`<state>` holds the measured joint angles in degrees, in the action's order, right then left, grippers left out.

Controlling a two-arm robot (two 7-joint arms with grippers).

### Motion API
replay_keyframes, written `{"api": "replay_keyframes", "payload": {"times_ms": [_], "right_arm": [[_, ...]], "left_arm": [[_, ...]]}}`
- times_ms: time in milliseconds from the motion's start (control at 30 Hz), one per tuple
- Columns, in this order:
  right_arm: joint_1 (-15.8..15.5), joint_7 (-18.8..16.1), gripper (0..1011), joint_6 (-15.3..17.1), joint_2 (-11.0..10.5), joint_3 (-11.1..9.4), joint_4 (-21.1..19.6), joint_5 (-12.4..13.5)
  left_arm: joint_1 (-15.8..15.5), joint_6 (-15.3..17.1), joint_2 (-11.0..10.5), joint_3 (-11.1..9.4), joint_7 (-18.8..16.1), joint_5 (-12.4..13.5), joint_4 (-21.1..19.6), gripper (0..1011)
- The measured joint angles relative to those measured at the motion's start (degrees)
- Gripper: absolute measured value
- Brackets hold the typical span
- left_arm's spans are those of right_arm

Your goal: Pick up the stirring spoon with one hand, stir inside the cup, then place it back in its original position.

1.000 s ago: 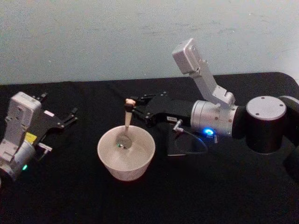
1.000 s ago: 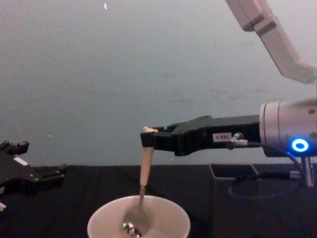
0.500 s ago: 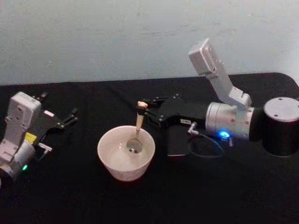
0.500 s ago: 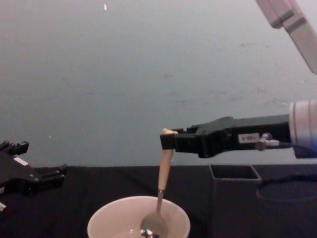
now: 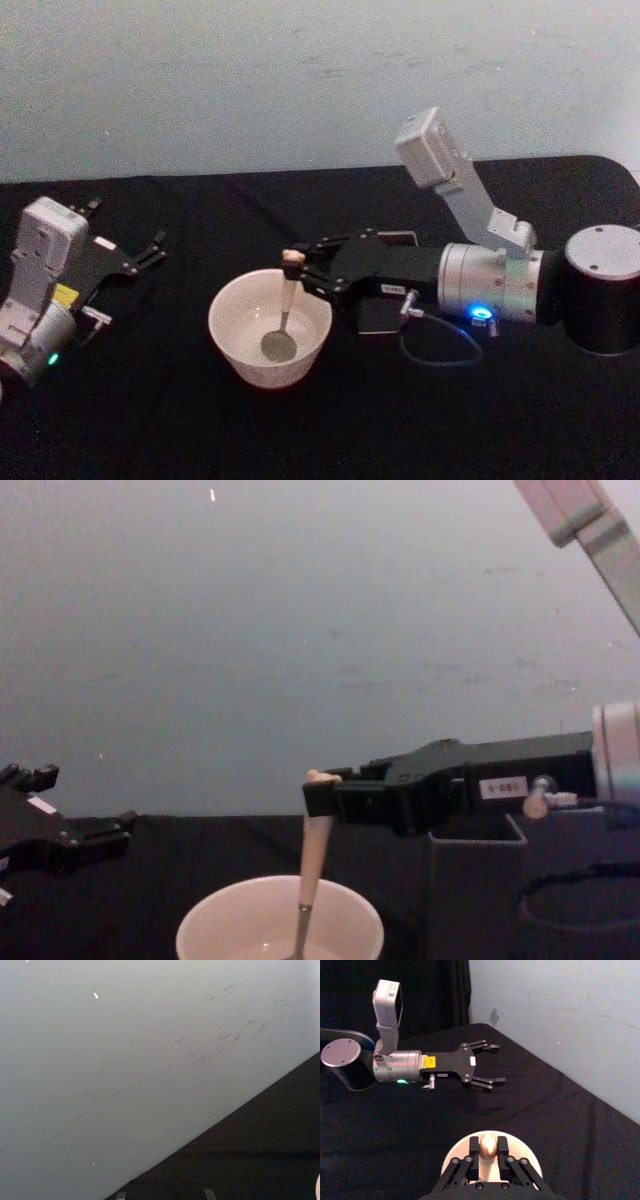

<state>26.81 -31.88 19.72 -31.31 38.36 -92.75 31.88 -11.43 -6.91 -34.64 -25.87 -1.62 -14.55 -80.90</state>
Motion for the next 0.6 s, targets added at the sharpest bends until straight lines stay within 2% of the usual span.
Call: {"api": "replay_keyframes", "payload": {"times_ms": [267,600], "right_arm": [[1.14,2.03,211,1.21,2.60,1.29,0.66,-1.53],[3.23,4.99,211,1.78,6.14,0.75,4.22,-3.66]], "left_arm": [[-0.01,0.00,0.00,0.00,0.00,0.00,0.00,1001],[0.00,0.00,0.00,0.00,0.00,0.00,0.00,1001]]}}
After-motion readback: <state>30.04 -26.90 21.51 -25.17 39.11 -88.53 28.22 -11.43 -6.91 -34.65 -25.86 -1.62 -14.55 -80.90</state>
